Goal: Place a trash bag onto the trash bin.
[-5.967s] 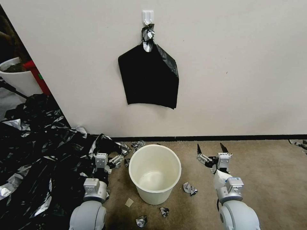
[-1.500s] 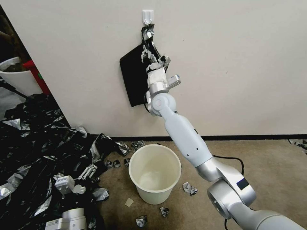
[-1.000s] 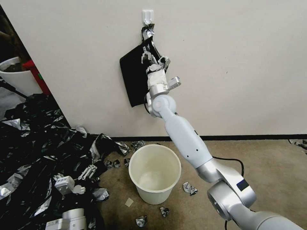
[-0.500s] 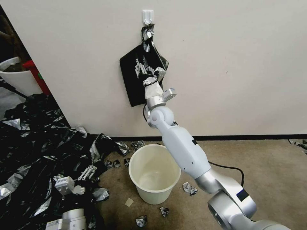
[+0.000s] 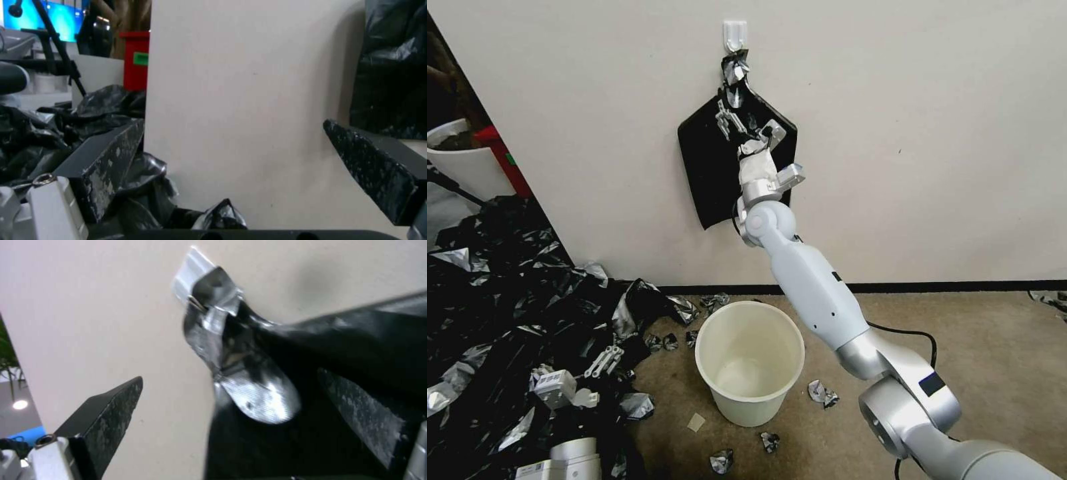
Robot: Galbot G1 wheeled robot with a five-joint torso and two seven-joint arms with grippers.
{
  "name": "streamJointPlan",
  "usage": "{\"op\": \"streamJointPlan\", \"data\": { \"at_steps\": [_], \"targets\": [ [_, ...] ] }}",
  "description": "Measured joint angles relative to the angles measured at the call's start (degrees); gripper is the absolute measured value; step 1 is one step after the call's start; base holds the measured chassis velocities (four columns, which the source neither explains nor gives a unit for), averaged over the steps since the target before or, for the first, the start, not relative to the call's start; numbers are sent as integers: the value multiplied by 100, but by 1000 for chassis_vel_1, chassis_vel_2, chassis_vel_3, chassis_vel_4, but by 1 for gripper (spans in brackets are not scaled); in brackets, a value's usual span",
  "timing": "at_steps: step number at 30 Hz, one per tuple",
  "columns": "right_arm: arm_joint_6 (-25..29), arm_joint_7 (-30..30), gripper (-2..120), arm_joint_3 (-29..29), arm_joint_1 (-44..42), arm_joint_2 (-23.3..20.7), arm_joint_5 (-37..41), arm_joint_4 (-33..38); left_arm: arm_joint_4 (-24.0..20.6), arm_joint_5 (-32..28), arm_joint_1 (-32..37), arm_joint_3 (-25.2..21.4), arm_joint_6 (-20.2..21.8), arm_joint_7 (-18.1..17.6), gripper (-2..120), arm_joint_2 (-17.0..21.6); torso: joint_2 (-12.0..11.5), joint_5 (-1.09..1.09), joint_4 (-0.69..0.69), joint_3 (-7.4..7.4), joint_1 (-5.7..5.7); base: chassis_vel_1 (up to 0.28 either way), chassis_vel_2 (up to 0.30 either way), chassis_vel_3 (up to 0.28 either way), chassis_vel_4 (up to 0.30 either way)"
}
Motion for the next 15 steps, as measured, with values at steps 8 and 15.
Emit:
{"op": "streamJointPlan", "data": {
  "at_steps": [8, 15],
  "targets": [
    [-11, -19, 87, -7, 99, 0, 91, -33, 18, 0, -15, 10, 0, 0, 100, 0, 0, 0, 0, 0, 0, 0, 0, 0, 0],
    [-32, -106, 62, -23, 229, 0, 140, -169, 36, 30, -26, 50, 0, 0, 100, -25, 0, 0, 0, 0, 0, 0, 0, 0, 0]
  ]
}}
